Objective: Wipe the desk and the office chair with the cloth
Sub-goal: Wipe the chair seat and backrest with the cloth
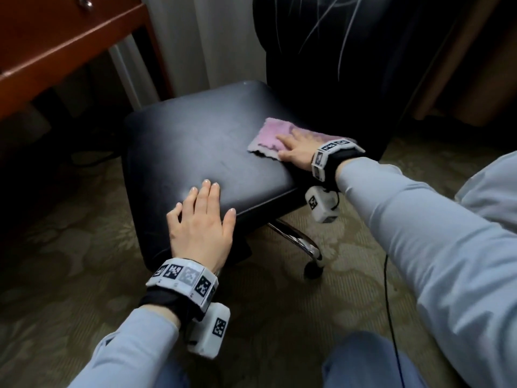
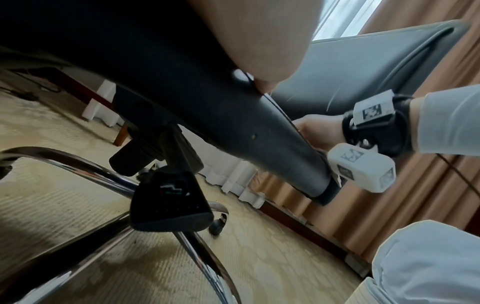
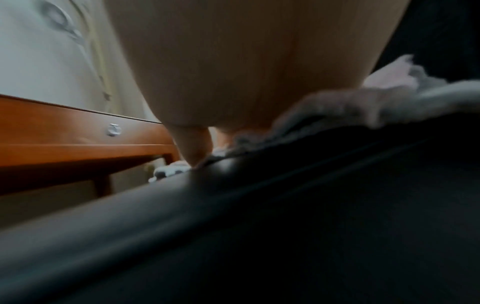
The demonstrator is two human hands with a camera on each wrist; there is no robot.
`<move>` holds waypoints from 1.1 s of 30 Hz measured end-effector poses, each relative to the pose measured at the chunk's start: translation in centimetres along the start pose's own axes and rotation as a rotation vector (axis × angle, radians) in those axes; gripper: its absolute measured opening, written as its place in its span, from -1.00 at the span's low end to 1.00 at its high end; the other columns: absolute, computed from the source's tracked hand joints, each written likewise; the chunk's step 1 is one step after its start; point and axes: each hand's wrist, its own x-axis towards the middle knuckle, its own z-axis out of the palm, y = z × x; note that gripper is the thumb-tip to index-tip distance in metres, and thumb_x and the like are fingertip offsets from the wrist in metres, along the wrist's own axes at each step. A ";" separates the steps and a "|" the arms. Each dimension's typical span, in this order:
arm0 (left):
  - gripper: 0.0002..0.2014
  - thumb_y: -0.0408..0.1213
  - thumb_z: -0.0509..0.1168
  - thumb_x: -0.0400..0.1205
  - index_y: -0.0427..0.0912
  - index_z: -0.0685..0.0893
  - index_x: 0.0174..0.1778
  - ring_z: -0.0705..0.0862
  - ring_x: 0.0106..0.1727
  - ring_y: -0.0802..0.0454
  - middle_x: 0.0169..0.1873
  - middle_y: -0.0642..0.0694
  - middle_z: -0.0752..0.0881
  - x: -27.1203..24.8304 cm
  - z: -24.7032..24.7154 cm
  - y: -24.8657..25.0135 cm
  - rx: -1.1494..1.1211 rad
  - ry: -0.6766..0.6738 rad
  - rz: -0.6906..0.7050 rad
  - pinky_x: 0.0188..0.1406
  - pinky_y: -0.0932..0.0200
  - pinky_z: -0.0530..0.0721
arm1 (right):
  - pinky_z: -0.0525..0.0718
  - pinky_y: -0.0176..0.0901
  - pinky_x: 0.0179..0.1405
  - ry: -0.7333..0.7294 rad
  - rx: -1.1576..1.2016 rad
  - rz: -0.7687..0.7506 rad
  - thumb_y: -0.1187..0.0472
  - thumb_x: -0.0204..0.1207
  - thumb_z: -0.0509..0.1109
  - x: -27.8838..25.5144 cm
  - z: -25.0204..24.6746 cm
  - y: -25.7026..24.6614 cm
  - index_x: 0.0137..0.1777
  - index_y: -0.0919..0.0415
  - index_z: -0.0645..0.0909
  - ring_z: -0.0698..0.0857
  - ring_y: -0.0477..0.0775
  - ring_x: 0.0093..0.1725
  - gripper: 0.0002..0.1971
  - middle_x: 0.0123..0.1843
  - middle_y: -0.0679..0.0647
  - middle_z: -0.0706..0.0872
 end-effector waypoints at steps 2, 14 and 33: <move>-0.35 0.17 -0.13 0.70 -0.03 0.35 0.67 0.31 0.67 -0.02 0.67 0.01 0.35 0.1 0.2 -0.1 0.011 0.008 -0.007 0.47 -0.13 0.23 | -0.03 0.29 0.66 0.019 0.015 0.136 -0.28 0.64 0.06 -0.1 -0.2 2.1 0.72 -0.13 0.03 0.00 0.33 0.72 -0.32 0.76 0.22 -0.05; -0.29 0.21 -0.15 0.64 0.02 0.29 0.71 0.22 0.70 0.03 0.71 0.06 0.25 0.6 -1.2 -1.0 -0.144 -0.077 0.036 0.55 -0.08 0.20 | -0.22 0.34 0.65 0.011 0.021 -0.043 -0.28 0.71 -0.18 -3.2 2.2 -3.7 0.68 -0.37 -0.06 -0.15 0.21 0.74 -0.47 0.77 -0.03 -0.19; -0.27 0.21 -0.19 0.57 0.11 0.27 0.70 0.18 0.70 0.08 0.72 0.09 0.21 -0.9 -0.2 -4.5 -0.313 -0.016 -0.058 0.60 -0.04 0.11 | -0.24 0.35 0.66 0.096 0.007 0.084 -0.21 0.73 -0.14 -5.9 4.1 -5.3 0.71 -0.28 -0.10 -0.12 0.23 0.74 -0.45 0.78 0.03 -0.17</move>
